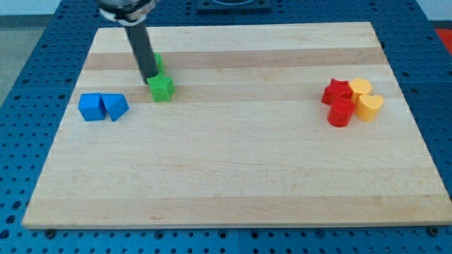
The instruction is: Move the green circle towards the top center of the board
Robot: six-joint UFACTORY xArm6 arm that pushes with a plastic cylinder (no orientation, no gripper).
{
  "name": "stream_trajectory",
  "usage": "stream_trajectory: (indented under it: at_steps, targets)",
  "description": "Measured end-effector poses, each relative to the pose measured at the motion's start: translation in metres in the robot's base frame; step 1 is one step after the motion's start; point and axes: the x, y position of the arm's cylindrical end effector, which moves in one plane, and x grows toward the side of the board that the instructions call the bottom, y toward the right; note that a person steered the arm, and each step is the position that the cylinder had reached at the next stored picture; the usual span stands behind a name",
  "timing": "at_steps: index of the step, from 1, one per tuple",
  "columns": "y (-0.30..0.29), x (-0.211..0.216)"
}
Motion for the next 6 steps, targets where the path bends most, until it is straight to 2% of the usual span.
stream_trajectory:
  at_steps: [1, 2, 3, 6]
  targets:
    - [-0.025, 0.000]
    - [-0.088, 0.000]
    - [-0.104, -0.014]
    - [0.022, -0.044]
